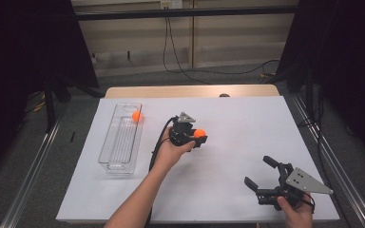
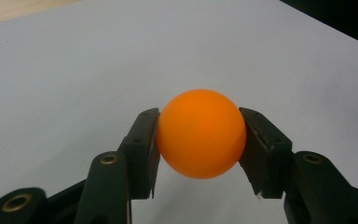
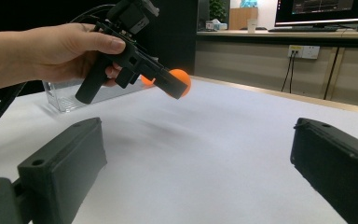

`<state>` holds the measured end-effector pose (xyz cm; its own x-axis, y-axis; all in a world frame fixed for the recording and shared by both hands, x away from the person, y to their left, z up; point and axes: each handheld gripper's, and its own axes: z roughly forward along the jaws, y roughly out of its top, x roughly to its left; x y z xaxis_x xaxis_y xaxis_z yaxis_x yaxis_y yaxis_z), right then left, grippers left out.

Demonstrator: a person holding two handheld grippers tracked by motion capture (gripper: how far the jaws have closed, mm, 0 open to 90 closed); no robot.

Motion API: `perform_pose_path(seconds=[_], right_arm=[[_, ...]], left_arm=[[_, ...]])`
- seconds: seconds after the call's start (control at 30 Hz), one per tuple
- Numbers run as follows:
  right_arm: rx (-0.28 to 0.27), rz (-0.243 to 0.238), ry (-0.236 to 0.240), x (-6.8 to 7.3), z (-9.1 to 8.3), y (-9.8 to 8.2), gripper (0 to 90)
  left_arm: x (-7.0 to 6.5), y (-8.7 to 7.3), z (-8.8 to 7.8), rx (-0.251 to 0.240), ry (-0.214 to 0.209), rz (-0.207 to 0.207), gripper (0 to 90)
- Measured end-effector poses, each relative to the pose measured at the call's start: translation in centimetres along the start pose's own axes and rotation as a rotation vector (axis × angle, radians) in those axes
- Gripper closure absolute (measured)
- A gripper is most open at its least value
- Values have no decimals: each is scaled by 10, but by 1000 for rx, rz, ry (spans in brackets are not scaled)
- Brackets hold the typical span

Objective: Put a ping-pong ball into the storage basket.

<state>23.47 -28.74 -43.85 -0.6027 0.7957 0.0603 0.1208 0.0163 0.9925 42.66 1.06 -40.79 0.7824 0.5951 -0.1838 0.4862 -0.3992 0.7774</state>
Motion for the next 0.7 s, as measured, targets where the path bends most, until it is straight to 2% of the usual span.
perform_pose_path(seconds=[0.7], right_arm=[[-2,-3,2,0,0,0,23]], left_arm=[[8,-4,-7,11,27,-4,510]])
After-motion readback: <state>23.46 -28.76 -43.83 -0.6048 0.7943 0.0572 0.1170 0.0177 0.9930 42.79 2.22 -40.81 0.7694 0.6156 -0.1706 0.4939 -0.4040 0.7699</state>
